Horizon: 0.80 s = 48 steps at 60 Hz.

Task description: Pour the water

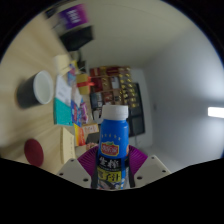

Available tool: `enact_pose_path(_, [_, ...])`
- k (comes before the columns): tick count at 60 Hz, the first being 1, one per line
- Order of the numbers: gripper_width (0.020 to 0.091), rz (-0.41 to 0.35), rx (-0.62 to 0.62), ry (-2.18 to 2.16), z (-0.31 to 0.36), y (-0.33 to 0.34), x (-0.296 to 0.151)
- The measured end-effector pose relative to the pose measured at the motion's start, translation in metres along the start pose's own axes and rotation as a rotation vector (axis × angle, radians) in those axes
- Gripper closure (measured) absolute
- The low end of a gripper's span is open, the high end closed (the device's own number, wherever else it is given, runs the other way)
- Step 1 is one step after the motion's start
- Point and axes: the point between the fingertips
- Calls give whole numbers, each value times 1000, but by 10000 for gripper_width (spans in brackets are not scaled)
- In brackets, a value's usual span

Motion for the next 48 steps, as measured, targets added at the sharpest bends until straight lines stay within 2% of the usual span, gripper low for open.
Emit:
enact_pose_path(10, [671,-121,107,577,35,4,-55])
enact_pose_path(18, [672,-189,161,839,48,6,-79])
enact_pose_path(32, [675,-214,177,937,52,14,-95])
enact_pose_path(40, [671,-229,171,815,38,5,-97])
enact_pose_path(48, [676,-135,84,73,-11,11,-74])
Point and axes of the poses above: the point between the fingertips, and its own axes, seen from behind it with the camera up: z to the left, x down, y backward, against the way the camera looks, and after that the axes turned 12 degrees about z, right-handed
